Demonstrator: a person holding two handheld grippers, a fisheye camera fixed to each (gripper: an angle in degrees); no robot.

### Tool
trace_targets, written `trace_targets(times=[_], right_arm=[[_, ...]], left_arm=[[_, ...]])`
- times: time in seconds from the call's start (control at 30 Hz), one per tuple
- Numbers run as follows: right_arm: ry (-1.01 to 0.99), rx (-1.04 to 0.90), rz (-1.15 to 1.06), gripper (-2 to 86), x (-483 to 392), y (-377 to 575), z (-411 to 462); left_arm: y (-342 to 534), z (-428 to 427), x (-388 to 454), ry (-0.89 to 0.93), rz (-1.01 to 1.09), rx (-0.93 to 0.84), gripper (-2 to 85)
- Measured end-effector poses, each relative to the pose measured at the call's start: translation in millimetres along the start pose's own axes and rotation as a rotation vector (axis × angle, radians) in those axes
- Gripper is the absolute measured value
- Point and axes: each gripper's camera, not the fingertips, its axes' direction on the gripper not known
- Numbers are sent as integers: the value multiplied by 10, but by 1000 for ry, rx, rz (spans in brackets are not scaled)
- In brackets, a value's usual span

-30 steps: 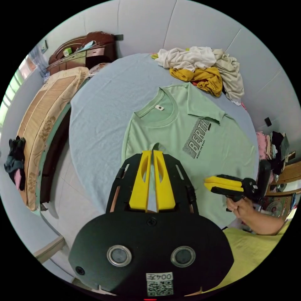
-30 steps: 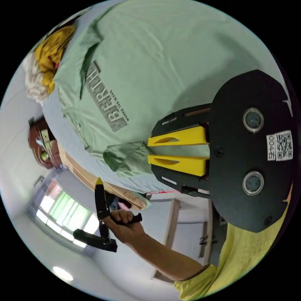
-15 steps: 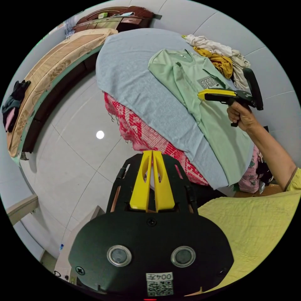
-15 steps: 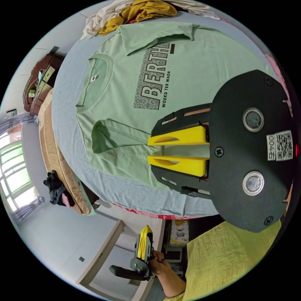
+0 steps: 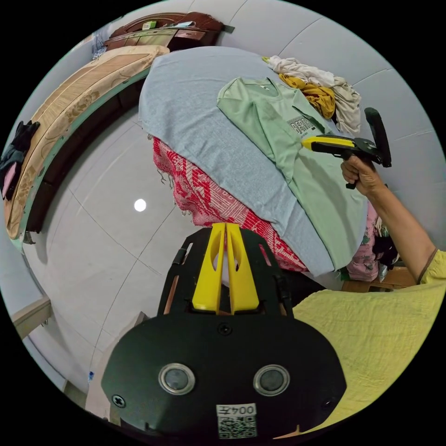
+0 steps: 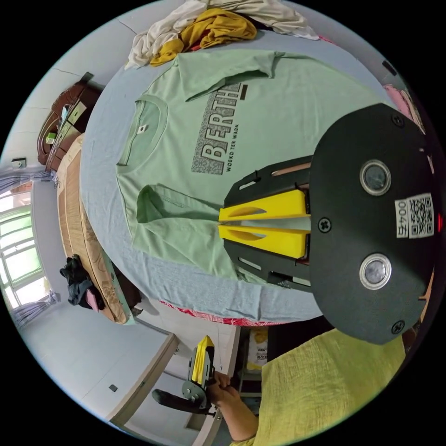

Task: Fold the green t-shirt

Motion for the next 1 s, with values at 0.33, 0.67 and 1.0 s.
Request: trace_targets(times=[0.33, 0.67, 1.0], right_arm=[[-51, -6, 84, 31, 297, 100, 213], [-200, -69, -60, 62, 546, -216, 428], [-261, 95, -154, 70, 783, -534, 148]], left_arm=[[166, 151, 454, 19, 30, 48, 6], [-46, 591, 1546, -39, -56, 164, 41], [-102, 864, 1999, -184, -158, 156, 53]])
